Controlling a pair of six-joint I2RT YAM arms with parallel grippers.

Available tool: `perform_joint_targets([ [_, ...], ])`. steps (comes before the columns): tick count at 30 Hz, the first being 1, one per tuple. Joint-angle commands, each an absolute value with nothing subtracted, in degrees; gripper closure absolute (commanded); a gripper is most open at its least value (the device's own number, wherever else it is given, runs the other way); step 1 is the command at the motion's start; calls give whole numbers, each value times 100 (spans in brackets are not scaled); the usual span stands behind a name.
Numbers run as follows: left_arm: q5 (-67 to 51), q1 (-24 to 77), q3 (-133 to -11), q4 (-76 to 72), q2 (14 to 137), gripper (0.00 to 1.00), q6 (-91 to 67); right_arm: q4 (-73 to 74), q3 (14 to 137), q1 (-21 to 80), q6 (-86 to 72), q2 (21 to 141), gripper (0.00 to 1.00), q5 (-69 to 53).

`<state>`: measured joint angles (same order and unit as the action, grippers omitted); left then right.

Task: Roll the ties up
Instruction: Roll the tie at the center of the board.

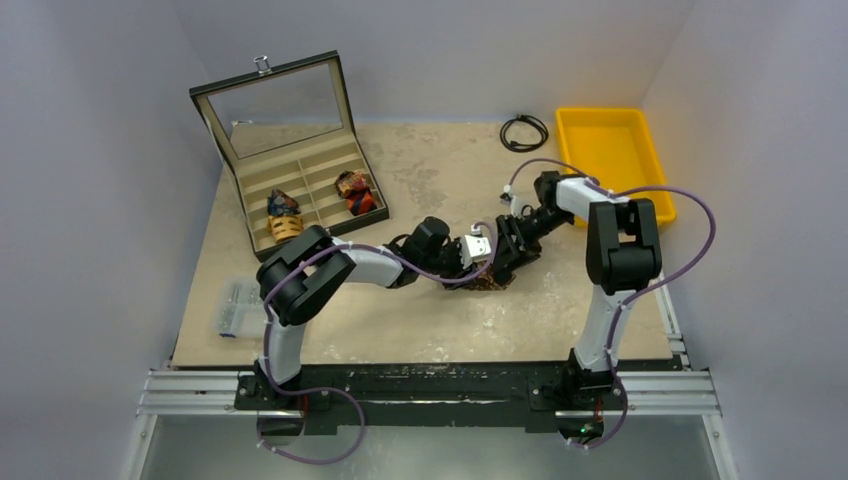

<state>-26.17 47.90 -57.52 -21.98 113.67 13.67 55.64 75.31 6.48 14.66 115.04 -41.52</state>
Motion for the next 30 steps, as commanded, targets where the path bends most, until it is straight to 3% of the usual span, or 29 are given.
perform_joint_targets([
  [1,-2146,4889,-5729,-800,11613,99,1716,6080,7553,285,1674,10881,39,-4423],
  [4,-2097,4919,-5804,-659,11652,100,1766,5869,7422,176,1430,10785,24,-4057],
  [7,-2085,4938,-5850,-619,11671,100,1804,5651,7315,182,1017,10993,21,-3533],
  [14,-2059,4939,-5939,-595,11694,100,1811,5163,7000,309,564,11320,17,-3898],
  [15,-2062,4939,-5948,-599,11703,100,1806,5030,6923,348,529,11300,4,-4042],
  [16,-2057,4944,-5958,-596,11713,100,1806,4915,6867,387,514,11288,2,-4245],
  [20,-2046,4942,-5968,-592,11700,100,1790,4679,6786,510,579,11220,3,-5080],
  [30,-2060,4939,-5950,-590,11700,100,1807,4379,6778,644,403,10688,31,-5521],
])
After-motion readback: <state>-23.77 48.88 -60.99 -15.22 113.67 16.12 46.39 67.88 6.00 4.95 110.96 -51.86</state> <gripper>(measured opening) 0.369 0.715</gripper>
